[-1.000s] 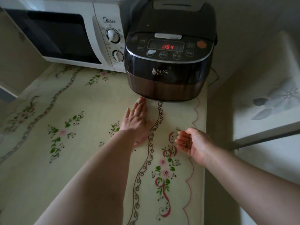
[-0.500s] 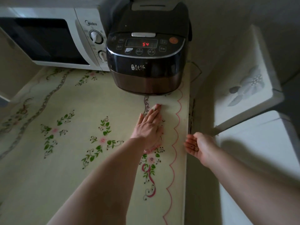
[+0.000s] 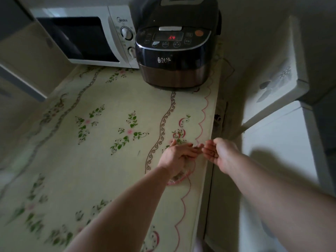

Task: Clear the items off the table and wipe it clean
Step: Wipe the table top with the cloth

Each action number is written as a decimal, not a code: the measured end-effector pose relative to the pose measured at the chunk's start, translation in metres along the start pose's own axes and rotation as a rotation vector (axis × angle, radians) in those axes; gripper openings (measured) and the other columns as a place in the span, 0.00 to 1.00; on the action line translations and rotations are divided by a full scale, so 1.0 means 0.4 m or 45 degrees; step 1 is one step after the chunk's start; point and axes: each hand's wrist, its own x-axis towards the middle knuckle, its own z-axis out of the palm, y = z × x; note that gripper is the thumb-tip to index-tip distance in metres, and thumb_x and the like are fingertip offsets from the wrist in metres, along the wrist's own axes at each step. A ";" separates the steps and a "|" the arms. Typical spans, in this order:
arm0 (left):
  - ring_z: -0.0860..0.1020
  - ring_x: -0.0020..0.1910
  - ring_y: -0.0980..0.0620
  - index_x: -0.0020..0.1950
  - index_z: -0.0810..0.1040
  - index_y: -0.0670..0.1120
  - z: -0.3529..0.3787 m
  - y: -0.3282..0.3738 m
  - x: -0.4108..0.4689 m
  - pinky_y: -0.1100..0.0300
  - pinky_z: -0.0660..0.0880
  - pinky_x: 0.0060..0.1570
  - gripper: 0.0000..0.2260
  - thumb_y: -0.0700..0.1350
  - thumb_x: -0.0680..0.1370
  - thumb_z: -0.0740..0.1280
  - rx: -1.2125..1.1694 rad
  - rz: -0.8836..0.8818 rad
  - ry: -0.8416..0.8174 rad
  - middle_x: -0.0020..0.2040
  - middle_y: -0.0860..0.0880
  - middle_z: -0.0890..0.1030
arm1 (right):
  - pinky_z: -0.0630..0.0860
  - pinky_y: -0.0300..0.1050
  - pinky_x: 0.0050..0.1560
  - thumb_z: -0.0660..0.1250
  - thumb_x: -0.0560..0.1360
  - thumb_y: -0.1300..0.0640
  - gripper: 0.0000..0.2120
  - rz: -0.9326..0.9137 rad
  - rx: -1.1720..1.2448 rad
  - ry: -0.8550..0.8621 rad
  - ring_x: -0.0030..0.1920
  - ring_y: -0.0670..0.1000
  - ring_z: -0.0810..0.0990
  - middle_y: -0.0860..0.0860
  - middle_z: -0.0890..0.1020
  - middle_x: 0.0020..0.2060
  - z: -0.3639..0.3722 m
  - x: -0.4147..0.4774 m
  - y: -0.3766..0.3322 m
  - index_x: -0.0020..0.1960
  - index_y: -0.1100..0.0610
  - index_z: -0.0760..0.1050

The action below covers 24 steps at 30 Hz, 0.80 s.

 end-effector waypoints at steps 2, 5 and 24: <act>0.76 0.62 0.57 0.50 0.86 0.43 0.009 0.020 -0.068 0.76 0.44 0.69 0.11 0.36 0.74 0.66 0.008 -0.034 0.032 0.55 0.51 0.84 | 0.76 0.44 0.37 0.51 0.80 0.61 0.18 0.001 -0.027 -0.039 0.30 0.50 0.76 0.52 0.77 0.23 -0.003 -0.037 0.021 0.37 0.60 0.73; 0.78 0.59 0.57 0.46 0.86 0.43 0.026 0.034 -0.170 0.74 0.46 0.71 0.10 0.33 0.72 0.68 -0.009 -0.127 0.113 0.52 0.50 0.85 | 0.74 0.43 0.34 0.50 0.80 0.61 0.18 0.007 -0.034 -0.120 0.29 0.50 0.75 0.53 0.75 0.25 -0.012 -0.088 0.061 0.36 0.60 0.72; 0.74 0.57 0.67 0.43 0.87 0.45 0.119 0.106 -0.823 0.66 0.55 0.73 0.14 0.32 0.70 0.64 0.094 -0.300 0.406 0.50 0.54 0.85 | 0.76 0.42 0.33 0.51 0.81 0.61 0.16 0.083 -0.317 -0.312 0.31 0.49 0.77 0.53 0.78 0.30 -0.122 -0.363 0.432 0.39 0.60 0.73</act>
